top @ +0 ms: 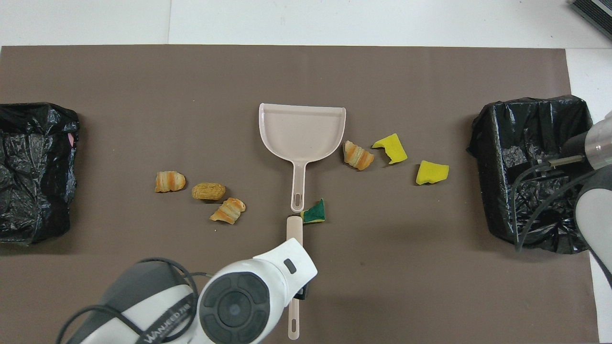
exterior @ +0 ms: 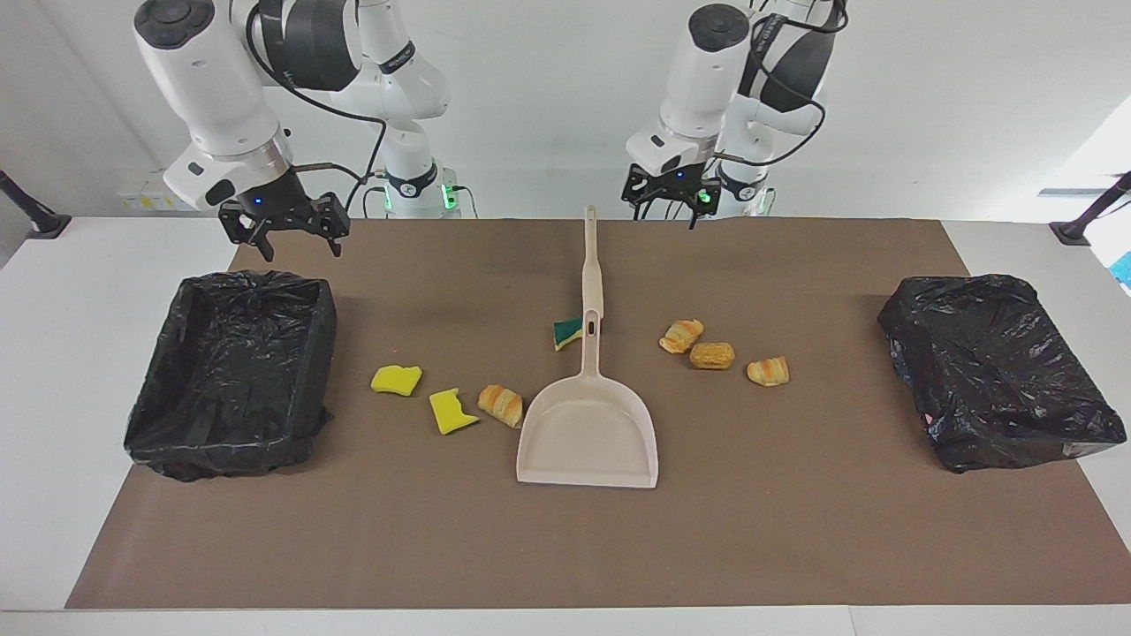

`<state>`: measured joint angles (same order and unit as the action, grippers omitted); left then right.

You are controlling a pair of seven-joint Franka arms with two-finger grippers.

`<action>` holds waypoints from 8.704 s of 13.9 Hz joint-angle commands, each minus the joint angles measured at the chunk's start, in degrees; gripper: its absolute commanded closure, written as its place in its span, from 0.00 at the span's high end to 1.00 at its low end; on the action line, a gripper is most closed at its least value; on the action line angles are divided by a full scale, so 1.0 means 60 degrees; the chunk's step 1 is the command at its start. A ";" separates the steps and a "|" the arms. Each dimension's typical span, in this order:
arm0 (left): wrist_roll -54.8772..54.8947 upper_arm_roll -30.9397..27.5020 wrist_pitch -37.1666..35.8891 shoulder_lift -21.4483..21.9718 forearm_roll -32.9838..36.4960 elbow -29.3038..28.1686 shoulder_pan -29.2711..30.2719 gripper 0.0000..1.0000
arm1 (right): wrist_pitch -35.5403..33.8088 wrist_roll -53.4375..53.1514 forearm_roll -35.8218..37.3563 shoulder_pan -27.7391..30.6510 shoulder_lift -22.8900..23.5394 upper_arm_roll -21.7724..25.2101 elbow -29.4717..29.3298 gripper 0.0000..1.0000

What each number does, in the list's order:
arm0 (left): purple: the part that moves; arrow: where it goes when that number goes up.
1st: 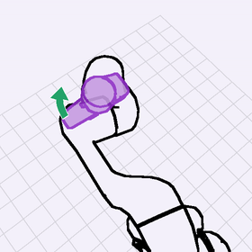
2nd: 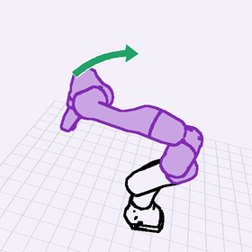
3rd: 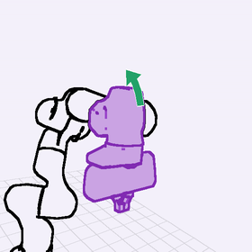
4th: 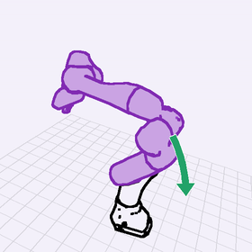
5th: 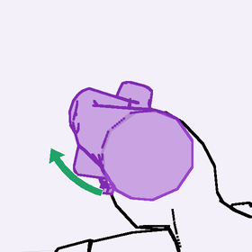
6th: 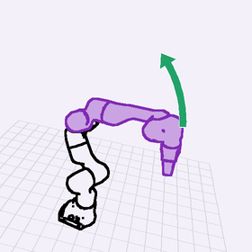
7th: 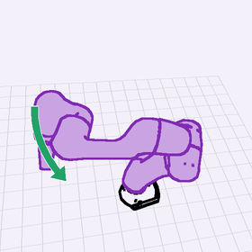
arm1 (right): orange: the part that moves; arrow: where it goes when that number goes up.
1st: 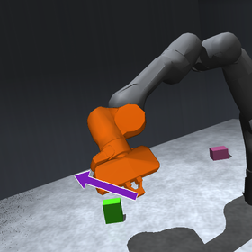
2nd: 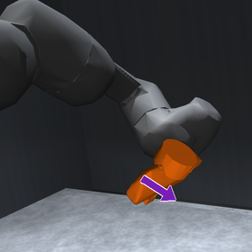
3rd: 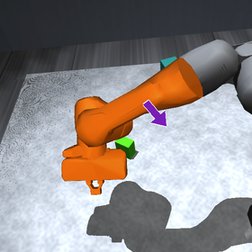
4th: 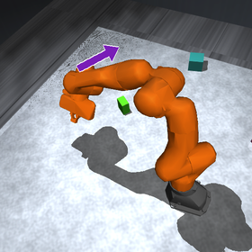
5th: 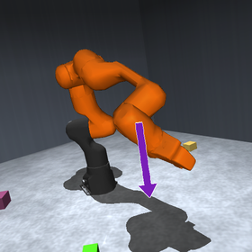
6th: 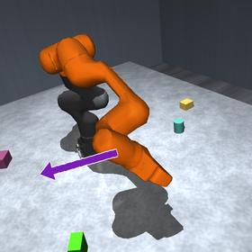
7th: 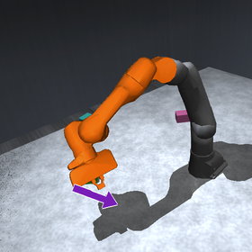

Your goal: Sweep and dump trash in bin

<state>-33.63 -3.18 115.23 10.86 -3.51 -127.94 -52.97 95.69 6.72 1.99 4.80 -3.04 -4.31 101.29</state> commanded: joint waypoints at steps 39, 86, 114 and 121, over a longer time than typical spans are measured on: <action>-0.0534 -0.0334 0.0176 -0.0769 0.0040 -0.1164 0.2527 0.00 | 0.2345 -0.3426 -0.0347 -0.2070 0.1514 -0.0336 -0.0286 1.00; 0.6498 -0.0334 -0.0558 -0.0945 0.0452 0.0376 0.8053 0.00 | 0.2146 -0.1290 0.1353 -0.5414 0.2807 -0.0717 -0.0375 0.00; 0.1972 -0.0232 0.0219 -0.0989 -0.2769 -0.0607 0.3324 0.00 | 0.5057 0.7156 0.0533 -0.4989 0.3890 -0.0717 0.0432 0.00; 0.1883 -0.0217 0.0058 -0.1487 -0.2785 0.0608 0.2442 0.00 | 0.5161 0.7200 0.0518 -0.4974 0.3919 -0.0717 0.0432 0.00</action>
<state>-22.19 -3.66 116.16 4.03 -19.30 -127.48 -36.89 124.73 48.63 5.69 -25.27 19.88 -8.32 103.93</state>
